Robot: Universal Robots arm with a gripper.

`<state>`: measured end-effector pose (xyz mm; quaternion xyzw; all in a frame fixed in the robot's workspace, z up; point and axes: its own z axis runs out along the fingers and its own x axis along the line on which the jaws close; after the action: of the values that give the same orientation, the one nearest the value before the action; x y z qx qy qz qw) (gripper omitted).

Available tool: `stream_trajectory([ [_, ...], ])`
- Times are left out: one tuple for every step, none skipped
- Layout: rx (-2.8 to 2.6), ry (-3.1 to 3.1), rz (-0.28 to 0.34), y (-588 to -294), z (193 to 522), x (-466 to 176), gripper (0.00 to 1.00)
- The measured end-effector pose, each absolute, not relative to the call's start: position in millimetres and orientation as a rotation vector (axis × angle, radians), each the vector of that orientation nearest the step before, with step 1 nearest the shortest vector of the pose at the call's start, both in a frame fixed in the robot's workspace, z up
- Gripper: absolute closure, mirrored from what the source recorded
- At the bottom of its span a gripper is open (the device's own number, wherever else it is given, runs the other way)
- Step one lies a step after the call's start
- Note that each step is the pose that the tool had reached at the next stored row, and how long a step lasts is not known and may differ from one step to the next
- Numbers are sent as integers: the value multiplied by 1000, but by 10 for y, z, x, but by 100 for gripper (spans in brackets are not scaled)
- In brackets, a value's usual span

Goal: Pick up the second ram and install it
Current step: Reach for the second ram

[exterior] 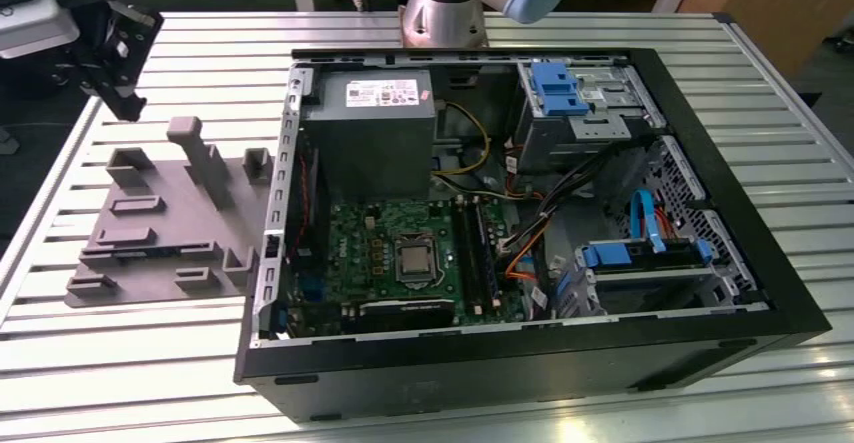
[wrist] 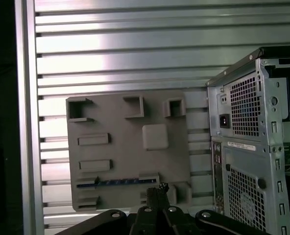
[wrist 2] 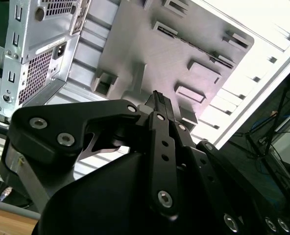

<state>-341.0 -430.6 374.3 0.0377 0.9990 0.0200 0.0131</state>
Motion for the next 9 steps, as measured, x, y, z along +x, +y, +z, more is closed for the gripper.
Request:
stream_trajectory([
  [117, 3112, 63, -4308, 3741, -3416, 89],
  [117, 3112, 63, -4310, 3739, -3421, 89],
  [117, 3113, 62, -4312, 3738, -3426, 89],
  [117, 3112, 63, -4315, 3735, -3432, 89],
  [117, 3112, 63, -4317, 3733, -3437, 89],
  [117, 3113, 62, -4319, 3730, -3441, 89],
  [117, 3112, 63, -4321, 3727, -3445, 89],
  [117, 3112, 63, -4323, 3724, -3449, 89],
  [117, 3112, 63, -4324, 3722, -3453, 89],
])
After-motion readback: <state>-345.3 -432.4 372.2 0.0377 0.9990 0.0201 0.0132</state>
